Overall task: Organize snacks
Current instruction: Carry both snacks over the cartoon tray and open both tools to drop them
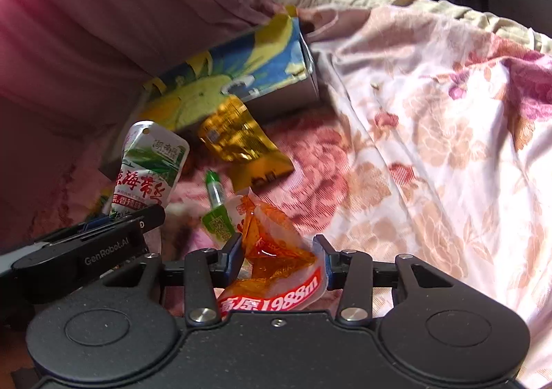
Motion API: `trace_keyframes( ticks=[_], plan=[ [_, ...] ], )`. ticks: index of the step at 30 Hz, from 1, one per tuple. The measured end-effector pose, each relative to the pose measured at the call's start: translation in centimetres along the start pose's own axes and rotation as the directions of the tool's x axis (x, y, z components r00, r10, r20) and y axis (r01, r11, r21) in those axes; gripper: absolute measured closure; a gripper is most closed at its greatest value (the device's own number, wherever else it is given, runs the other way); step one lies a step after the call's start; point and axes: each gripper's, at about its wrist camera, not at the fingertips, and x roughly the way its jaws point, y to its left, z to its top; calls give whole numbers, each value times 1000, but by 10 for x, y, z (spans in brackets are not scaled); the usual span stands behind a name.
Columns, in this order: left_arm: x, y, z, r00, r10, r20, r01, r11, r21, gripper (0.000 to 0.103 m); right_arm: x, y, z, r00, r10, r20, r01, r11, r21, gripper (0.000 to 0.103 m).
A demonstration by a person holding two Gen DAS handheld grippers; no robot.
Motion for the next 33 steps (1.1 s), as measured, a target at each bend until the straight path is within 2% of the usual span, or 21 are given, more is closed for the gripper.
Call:
trace_keyframes(
  ticks=[3, 7, 11, 17, 26, 30, 33],
  plan=[
    [-7, 6, 9, 999, 1, 47, 2, 998, -63, 55, -6, 3, 7, 999, 25, 40, -24, 1000, -16, 58],
    [-4, 14, 32, 995, 31, 90, -21, 993, -112, 55, -4, 12, 33, 990, 69, 119, -66, 997, -31, 58],
    [12, 23, 65, 993, 45, 108, -26, 985, -170, 55, 6, 21, 71, 965, 125, 231, -113, 992, -65, 58],
    [52, 26, 102, 990, 49, 133, -26, 985, -170, 55, 42, 19, 118, 927, 132, 350, -107, 990, -91, 58],
    [124, 25, 123, 998, 17, 64, 1, 962, -273, 55, 103, 4, 141, 938, 92, 333, -60, 993, -104, 58],
    [148, 26, 125, 1000, 15, 13, -11, 959, -284, 55, 120, 3, 143, 945, 77, 318, -38, 991, -128, 58],
    [160, 24, 119, 1000, 21, -12, -23, 961, -277, 55, 134, 3, 141, 958, 52, 282, -15, 991, -133, 57]
  ],
)
